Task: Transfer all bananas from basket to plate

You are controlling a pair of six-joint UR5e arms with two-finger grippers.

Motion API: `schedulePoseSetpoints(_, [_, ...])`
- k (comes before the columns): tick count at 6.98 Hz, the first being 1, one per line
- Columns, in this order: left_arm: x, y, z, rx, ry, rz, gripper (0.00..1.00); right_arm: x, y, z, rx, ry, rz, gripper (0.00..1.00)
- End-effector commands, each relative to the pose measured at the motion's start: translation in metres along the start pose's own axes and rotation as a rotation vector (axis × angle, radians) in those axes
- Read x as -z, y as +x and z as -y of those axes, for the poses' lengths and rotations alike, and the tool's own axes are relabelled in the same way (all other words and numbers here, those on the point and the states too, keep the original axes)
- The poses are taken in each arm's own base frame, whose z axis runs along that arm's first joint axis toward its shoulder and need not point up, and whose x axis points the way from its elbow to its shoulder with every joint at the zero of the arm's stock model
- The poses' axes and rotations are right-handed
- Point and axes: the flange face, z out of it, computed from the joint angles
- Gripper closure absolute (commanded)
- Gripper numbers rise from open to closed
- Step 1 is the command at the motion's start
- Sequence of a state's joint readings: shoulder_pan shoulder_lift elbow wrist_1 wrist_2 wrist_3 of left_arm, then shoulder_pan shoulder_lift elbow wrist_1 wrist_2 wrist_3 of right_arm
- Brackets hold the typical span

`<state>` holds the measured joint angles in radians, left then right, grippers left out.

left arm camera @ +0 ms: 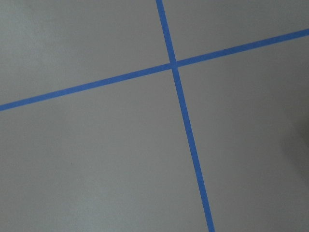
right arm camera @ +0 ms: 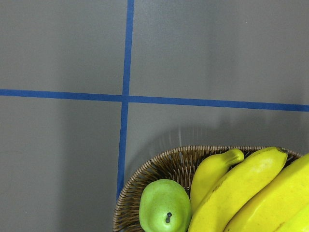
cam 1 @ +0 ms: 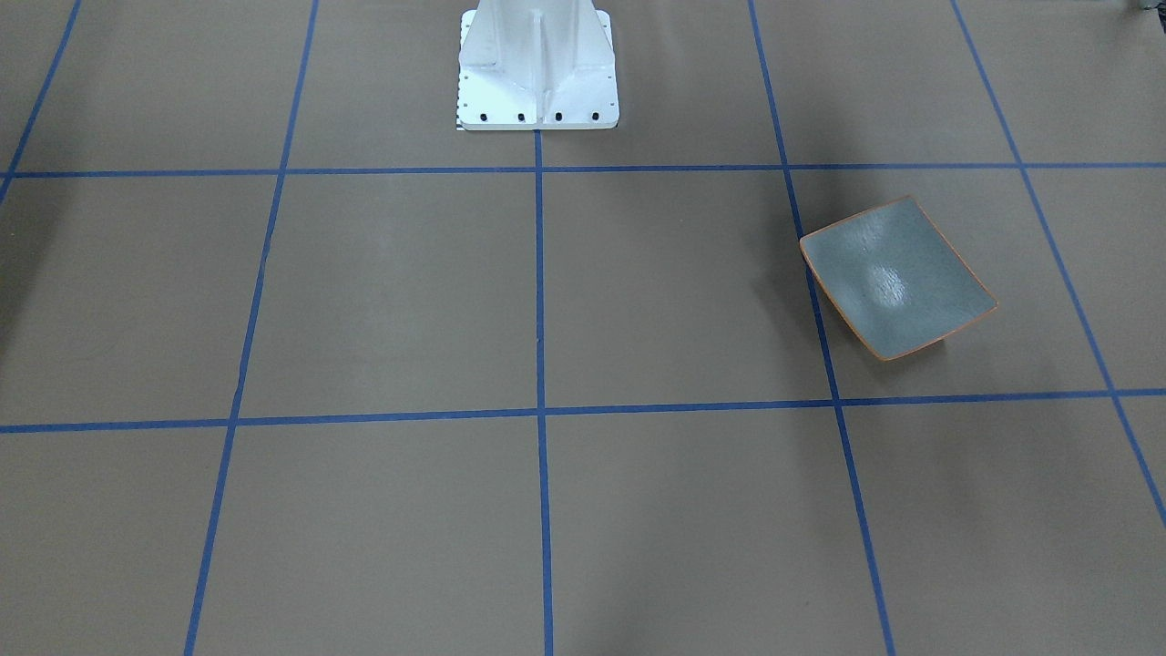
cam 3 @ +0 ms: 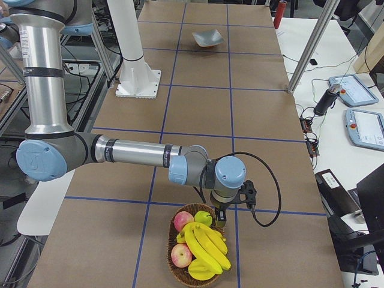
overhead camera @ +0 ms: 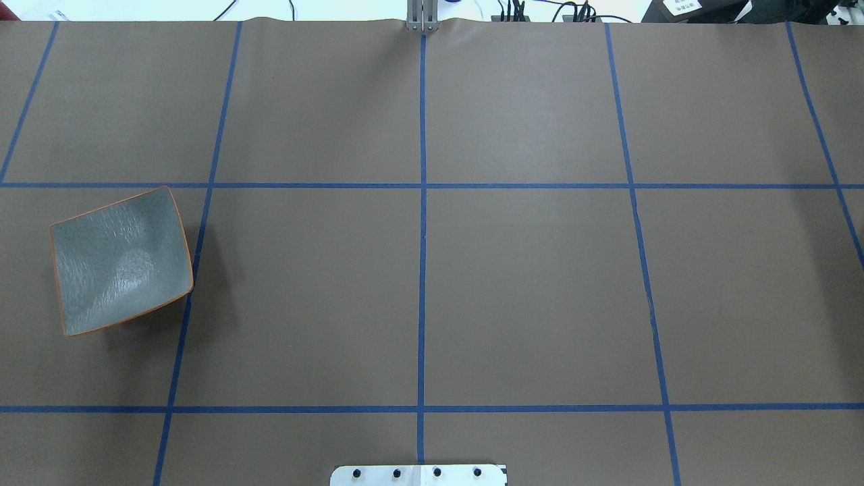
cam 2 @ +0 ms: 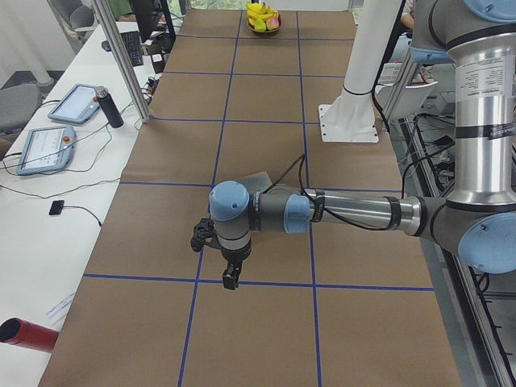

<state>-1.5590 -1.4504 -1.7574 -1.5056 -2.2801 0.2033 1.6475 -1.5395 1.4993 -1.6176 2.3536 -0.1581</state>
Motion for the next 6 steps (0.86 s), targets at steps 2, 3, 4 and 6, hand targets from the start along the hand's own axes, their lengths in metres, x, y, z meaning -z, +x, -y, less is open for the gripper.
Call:
schedulePoseSetpoints(2, [-0.009,-0.004,-0.015,0.013,-0.015,-0.006,0.00,-0.003,0.001,-0.006,-0.004,-0.004,0.011,0.00])
schedulePoseSetpoints(3, [-0.008,-0.004,-0.014,0.005,-0.015,-0.001,0.00,-0.005,0.003,-0.007,-0.008,-0.008,0.009,0.00])
schedulePoseSetpoints(4, [-0.004,-0.001,-0.010,-0.004,-0.006,0.002,0.00,-0.006,0.005,-0.008,-0.011,-0.011,0.008,0.00])
schedulePoseSetpoints(6, [0.007,0.007,-0.003,-0.018,0.011,0.005,0.00,-0.002,0.001,-0.003,0.000,0.000,0.006,0.00])
